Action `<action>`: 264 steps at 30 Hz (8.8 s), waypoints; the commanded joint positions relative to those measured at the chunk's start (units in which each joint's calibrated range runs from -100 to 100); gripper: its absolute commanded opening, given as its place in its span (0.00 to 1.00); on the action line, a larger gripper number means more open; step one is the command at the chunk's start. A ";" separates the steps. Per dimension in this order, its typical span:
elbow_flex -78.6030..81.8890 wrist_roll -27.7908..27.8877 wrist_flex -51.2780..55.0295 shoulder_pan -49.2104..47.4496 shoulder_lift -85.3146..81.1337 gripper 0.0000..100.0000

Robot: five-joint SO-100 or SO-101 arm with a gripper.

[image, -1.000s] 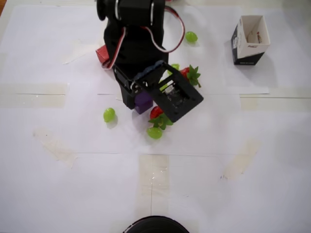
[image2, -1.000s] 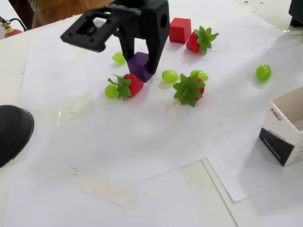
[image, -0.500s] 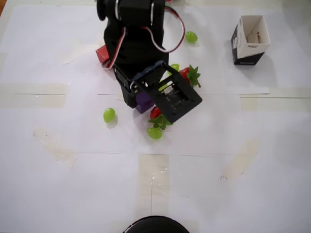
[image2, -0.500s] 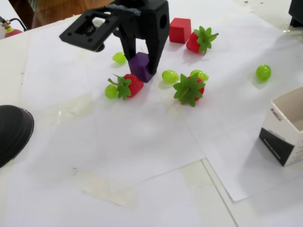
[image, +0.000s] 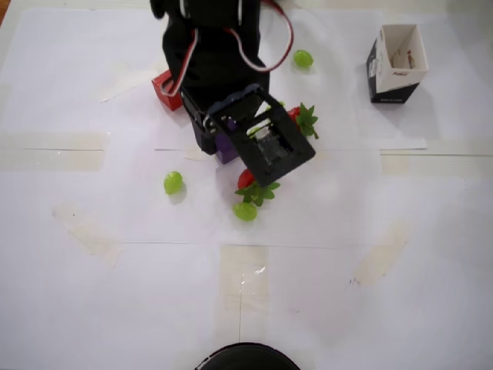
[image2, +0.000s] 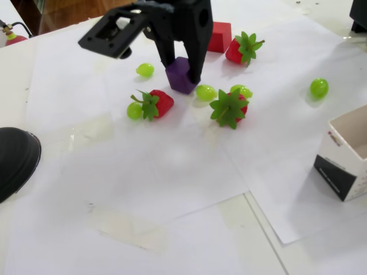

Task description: Put the purple cube on top of the red cube

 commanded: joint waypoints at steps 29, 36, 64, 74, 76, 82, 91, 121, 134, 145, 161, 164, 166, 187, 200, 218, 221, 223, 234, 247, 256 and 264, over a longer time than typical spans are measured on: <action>26.79 -2.00 4.33 9.83 -45.80 0.08; 35.60 -2.64 -0.73 9.54 -50.01 0.09; 53.97 1.07 -20.01 18.07 -46.31 0.12; 56.06 1.27 -21.65 18.22 -44.51 0.13; 56.24 1.37 -21.65 18.29 -44.33 0.14; 56.33 1.42 -21.40 17.70 -43.56 0.15; 57.15 0.78 -21.08 16.89 -43.99 0.31; 56.33 -2.78 -10.37 11.89 -61.10 0.36; 52.33 -5.62 9.81 3.73 -85.01 0.03; 60.15 -6.20 16.91 -0.75 -107.79 0.00; 62.79 -6.59 15.53 -5.39 -107.10 0.00; 63.06 -6.40 15.20 -5.31 -107.02 0.00; 63.51 -6.20 14.79 -5.17 -107.02 0.00; 66.06 -5.23 15.03 -4.50 -107.70 0.00; 67.24 -4.69 13.81 -3.62 -108.13 0.00; 69.15 -3.66 15.20 -1.71 -110.71 0.00; 69.42 -3.71 15.12 -1.56 -110.71 0.00; 69.69 -3.32 14.87 -0.90 -110.28 0.00; 67.24 -4.25 8.74 -0.90 -99.54 0.00; 38.88 -4.49 12.34 7.26 -74.51 0.00; 36.15 6.40 5.07 13.14 -59.47 0.00; 52.79 10.79 -9.07 14.25 -60.33 0.00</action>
